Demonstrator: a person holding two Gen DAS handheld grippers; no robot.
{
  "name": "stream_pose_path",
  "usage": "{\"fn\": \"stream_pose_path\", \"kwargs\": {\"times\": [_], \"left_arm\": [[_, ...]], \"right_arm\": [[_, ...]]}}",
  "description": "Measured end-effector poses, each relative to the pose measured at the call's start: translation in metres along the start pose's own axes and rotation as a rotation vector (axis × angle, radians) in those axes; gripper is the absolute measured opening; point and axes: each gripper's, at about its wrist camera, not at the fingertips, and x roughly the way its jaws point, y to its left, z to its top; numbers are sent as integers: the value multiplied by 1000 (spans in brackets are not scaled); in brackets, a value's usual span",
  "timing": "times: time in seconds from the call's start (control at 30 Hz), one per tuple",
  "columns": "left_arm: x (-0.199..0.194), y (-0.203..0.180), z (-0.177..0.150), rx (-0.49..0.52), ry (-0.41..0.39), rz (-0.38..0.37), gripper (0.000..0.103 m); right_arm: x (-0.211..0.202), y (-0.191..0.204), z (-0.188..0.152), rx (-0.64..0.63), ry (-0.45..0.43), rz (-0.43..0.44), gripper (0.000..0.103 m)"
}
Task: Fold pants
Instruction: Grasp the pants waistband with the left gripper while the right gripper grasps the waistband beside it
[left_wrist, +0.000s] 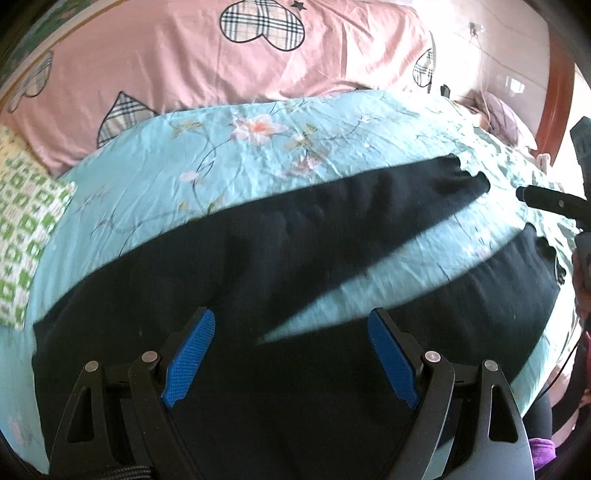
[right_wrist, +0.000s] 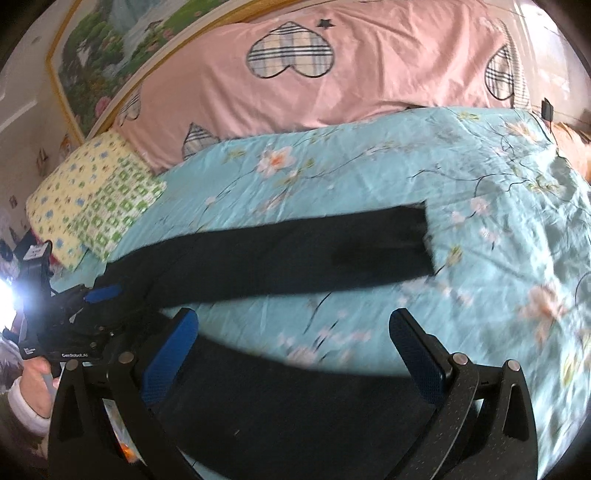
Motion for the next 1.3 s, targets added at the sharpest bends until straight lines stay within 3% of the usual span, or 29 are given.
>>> {"fn": "stream_pose_path", "kwargs": {"times": [0.4,0.67,0.83,1.07,1.2,1.23,1.3], "left_arm": [[36,5,49,70,21,-34,86],[82,5,88,140,70,-162,86],[119,4,113,209,111,-195,86],[166,0,133,315,204,-269,85],[190,-5,134,348,305,-315,84],[193,-5,135,339,319,-332,79],[195,-5,136,325,345,-375,64]], "right_arm": [[27,-40,47,27,22,-23,103],[53,-67,70,50,61,-42,102],[70,-84,84,63,92,-51,99],[98,-104,92,72,172,-39,88],[111,-108,92,68,208,-20,82],[113,-107,92,64,212,-19,81],[117,-106,93,54,217,-17,63]]}}
